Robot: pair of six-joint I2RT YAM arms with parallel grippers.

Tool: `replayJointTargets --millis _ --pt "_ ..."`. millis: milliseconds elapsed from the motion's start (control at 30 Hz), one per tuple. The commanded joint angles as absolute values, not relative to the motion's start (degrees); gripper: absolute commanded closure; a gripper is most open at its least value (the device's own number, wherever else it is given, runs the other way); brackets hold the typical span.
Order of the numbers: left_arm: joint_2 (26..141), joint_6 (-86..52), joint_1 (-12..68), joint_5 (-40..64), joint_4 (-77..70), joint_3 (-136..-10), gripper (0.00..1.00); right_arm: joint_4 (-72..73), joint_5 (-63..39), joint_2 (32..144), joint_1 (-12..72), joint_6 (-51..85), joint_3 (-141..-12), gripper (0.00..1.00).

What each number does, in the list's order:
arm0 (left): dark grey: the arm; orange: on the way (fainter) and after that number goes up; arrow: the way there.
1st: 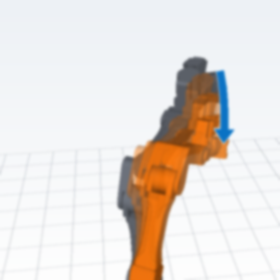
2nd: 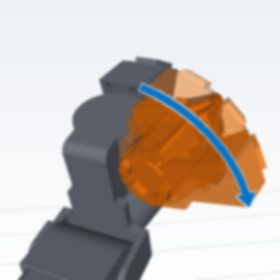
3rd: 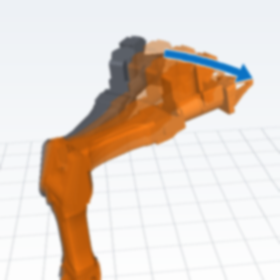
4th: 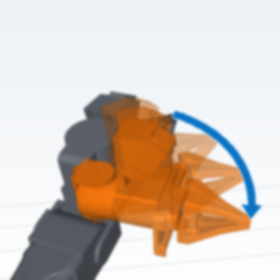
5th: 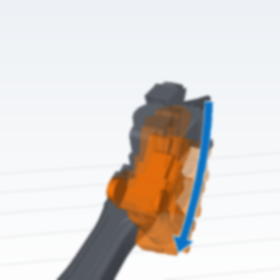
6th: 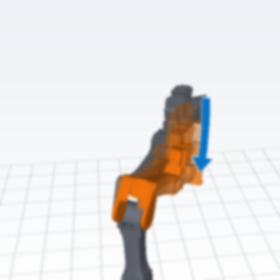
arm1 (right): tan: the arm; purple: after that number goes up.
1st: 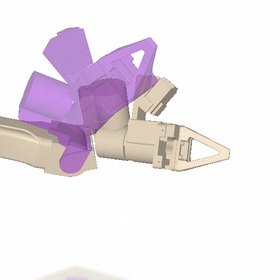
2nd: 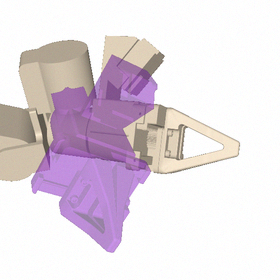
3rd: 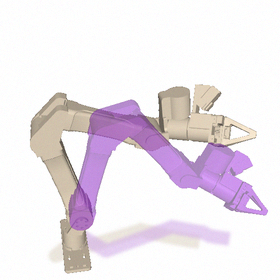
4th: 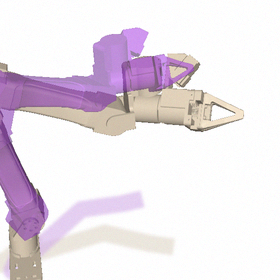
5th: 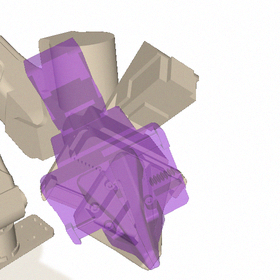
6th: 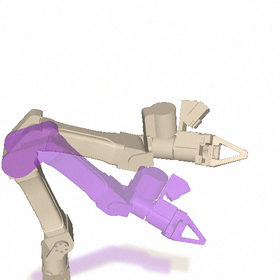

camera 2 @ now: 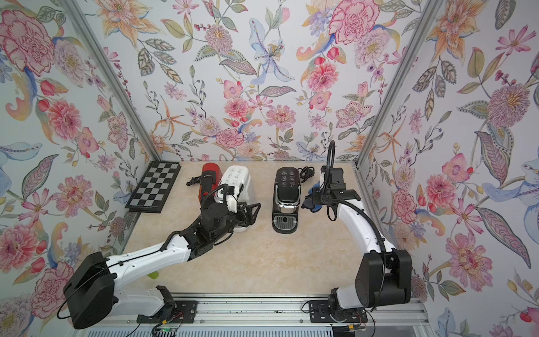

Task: Wipe the surface of a coffee machine
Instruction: Place the cleaning item at the center of the board.

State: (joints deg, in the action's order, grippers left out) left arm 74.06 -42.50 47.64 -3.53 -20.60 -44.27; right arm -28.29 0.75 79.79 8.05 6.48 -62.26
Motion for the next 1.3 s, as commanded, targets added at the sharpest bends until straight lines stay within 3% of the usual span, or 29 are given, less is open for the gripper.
replayJointTargets --millis 0,367,567,700,833,1267 --pt "70.7 -39.7 47.4 -8.4 -19.8 -41.8 0.25 -30.1 2.3 75.7 9.0 9.0 -56.5 0.93" --pt "67.1 -40.5 47.2 -8.6 -19.3 -37.3 0.25 -32.4 4.1 73.4 10.9 12.5 -46.6 0.90" --pt "62.0 -40.7 46.8 -12.8 -15.2 -33.8 0.24 -30.2 0.5 73.9 9.7 13.8 -44.8 0.58" --pt "59.1 -40.8 45.7 -14.4 -12.0 -31.7 0.22 -29.9 0.3 70.7 9.7 14.5 -43.7 0.27" --pt "55.7 -41.8 45.4 -15.9 -10.9 -29.4 0.22 -30.2 -0.3 65.1 9.5 16.1 -42.9 0.14" --pt "45.7 -41.7 41.3 -22.2 -3.1 -24.0 0.20 -31.4 6.4 51.8 9.1 15.1 -43.1 0.10"
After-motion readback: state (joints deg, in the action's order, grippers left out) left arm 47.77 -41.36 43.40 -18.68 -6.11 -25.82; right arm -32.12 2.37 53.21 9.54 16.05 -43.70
